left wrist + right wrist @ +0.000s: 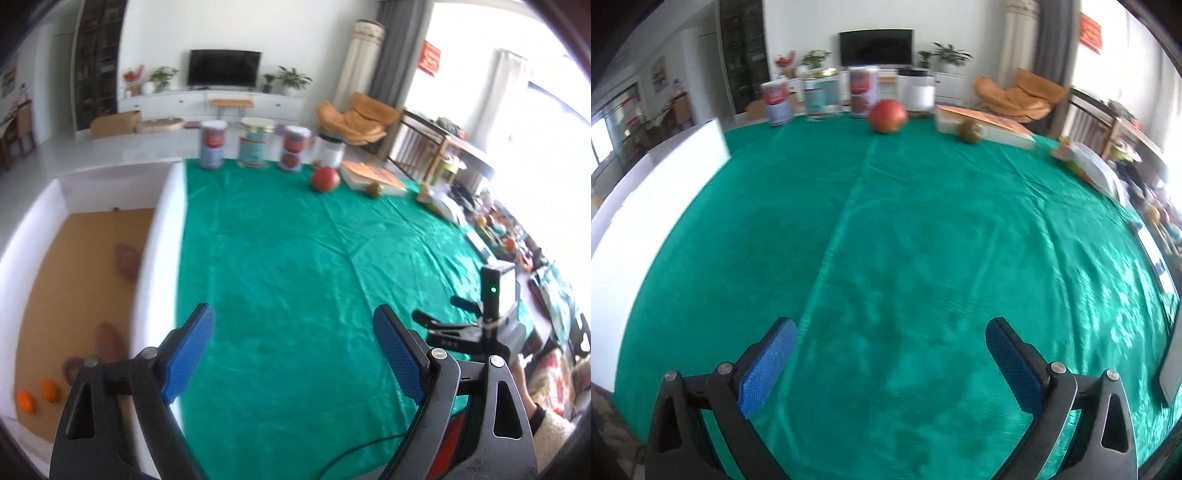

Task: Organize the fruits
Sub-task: 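Move both grippers back over the cloth toward the remaining fruits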

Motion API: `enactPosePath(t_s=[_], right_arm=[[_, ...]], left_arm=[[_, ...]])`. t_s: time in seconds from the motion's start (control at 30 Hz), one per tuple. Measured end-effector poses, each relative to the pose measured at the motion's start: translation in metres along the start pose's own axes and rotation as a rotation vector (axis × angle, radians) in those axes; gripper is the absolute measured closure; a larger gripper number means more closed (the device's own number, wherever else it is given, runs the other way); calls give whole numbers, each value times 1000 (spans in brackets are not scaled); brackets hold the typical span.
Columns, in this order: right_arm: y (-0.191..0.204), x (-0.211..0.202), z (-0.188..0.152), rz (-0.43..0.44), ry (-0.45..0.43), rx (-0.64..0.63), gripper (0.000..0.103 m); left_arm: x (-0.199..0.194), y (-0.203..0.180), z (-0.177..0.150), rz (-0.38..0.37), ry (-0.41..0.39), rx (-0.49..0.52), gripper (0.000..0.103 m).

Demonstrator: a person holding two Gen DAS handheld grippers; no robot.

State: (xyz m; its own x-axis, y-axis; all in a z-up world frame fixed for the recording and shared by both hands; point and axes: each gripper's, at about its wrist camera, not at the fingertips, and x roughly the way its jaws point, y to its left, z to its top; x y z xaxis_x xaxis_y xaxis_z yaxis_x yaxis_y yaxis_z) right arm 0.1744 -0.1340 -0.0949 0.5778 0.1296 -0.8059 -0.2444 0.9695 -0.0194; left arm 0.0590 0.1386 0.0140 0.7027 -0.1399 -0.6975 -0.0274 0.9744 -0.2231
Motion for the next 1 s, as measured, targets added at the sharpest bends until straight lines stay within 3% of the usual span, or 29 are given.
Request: enactPosePath(t_s=[0.13,0.3,0.43,0.6,0.77,1.0], right_arm=[[-53,0,-10,-75,3,167,1],[-73,-5,-7,-86,-42,247,1],[-71,2,-9,-94,-24,251,1],[-73,14,-15,-92,15,270,1],[-73,16,-18,-96,28,280,1],[-72,21,-20,-103,55,277,1]], left_arm=[[40,-55,-2,-120,116,19,14],[71,-108,-9,-136,158,83,14],[106,-113,-12,-93,152,95,14],[168,-86,-14,57,165,75,14],[198,-62,-14,146,150,84,14],[211,-52,-17,174,127,121,12]])
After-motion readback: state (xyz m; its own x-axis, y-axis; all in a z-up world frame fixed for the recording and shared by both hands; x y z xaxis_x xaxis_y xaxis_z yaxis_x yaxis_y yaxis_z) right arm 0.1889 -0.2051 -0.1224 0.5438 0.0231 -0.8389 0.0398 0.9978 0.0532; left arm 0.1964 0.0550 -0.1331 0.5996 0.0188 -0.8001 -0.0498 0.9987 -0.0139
